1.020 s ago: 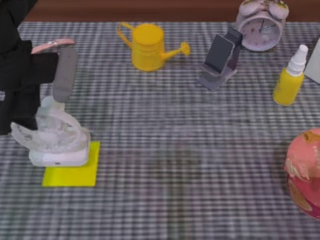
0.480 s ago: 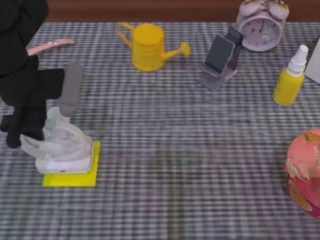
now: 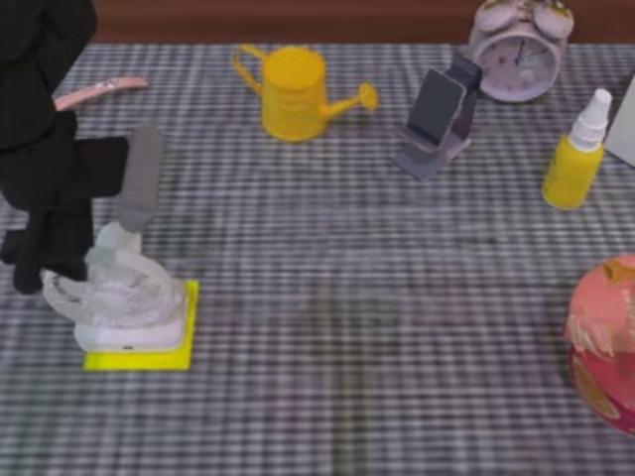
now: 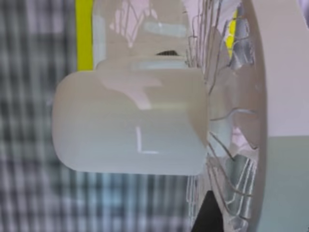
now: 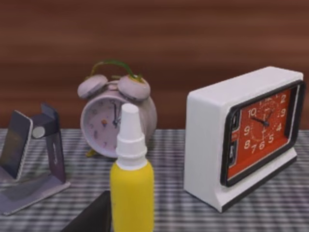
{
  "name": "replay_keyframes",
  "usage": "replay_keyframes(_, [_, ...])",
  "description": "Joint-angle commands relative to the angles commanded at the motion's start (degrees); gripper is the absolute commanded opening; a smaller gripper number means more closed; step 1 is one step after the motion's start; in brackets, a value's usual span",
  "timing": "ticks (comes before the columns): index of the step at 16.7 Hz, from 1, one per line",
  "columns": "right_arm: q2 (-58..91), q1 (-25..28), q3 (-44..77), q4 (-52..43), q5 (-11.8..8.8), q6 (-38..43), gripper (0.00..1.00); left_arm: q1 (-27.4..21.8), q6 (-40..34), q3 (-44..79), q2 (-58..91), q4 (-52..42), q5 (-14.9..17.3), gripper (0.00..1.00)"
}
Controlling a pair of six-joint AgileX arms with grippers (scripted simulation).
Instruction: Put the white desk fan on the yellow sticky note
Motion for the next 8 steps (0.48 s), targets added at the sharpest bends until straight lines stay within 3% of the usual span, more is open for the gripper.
replay_keyframes(6, [0.0, 0.0, 0.0, 0.0, 0.0, 0.0, 1.0, 0.0, 0.0, 0.0, 0.0, 0.0, 0.0, 0.98])
replay_keyframes(8, [0.0, 0.0, 0.0, 0.0, 0.0, 0.0, 1.0, 0.0, 0.0, 0.0, 0.0, 0.0, 0.0, 1.0])
